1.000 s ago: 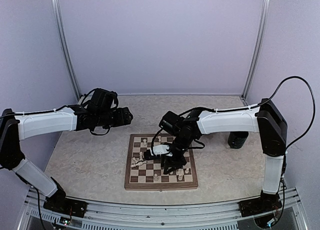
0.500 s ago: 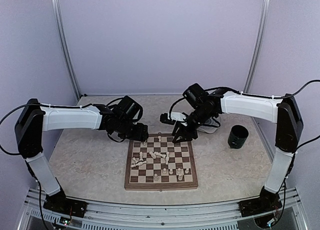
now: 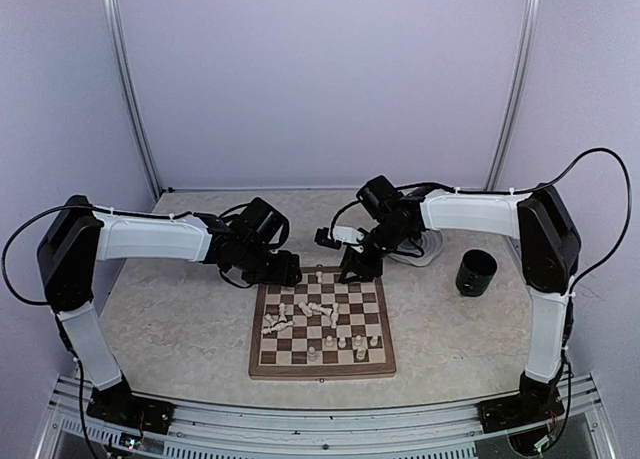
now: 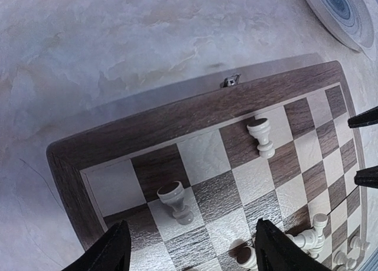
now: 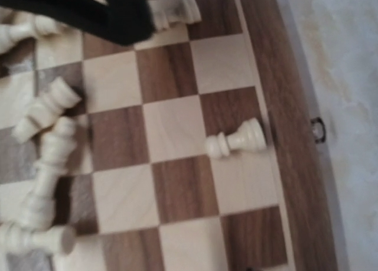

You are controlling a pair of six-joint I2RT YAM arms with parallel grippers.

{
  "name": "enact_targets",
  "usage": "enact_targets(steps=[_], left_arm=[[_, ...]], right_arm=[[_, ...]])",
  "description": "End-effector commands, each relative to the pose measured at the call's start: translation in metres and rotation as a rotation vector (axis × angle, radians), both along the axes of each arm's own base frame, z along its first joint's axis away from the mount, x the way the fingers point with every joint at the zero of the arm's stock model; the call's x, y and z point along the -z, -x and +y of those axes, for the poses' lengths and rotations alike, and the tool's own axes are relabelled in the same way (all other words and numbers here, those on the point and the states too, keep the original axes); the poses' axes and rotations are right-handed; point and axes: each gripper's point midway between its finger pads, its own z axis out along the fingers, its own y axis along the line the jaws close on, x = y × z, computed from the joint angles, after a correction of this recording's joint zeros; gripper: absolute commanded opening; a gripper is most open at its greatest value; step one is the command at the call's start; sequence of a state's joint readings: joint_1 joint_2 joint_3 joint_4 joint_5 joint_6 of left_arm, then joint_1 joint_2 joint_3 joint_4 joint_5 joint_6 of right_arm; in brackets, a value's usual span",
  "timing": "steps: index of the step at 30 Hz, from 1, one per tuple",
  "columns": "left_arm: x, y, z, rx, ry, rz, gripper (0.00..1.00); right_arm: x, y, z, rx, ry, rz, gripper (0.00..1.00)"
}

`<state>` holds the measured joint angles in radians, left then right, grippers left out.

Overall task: Set up the chess pieces on the board
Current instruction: Pick up the pawn from the chessboard.

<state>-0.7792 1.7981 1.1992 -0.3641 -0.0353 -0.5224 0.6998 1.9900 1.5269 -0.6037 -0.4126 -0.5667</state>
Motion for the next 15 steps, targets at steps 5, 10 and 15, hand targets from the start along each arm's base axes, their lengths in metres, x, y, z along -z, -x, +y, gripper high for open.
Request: enact_targets(steps=[5,10,15], left_arm=[[0.008,0.005,0.001,-0.072,0.008,0.031,0.56],[0.021,0.006,0.001,-0.076,-0.015,0.059,0.42],[0.03,0.005,0.0,-0.074,-0.038,0.07,0.4]], right_arm=[[-0.005,-0.012,0.019,-0.009,-0.044,-0.007,0.41],[-0.001,-0.007,0.011,0.001,-0.029,-0.015,0.41],[0.001,-0.004,0.004,0.011,-0.015,-0.025,0.41]])
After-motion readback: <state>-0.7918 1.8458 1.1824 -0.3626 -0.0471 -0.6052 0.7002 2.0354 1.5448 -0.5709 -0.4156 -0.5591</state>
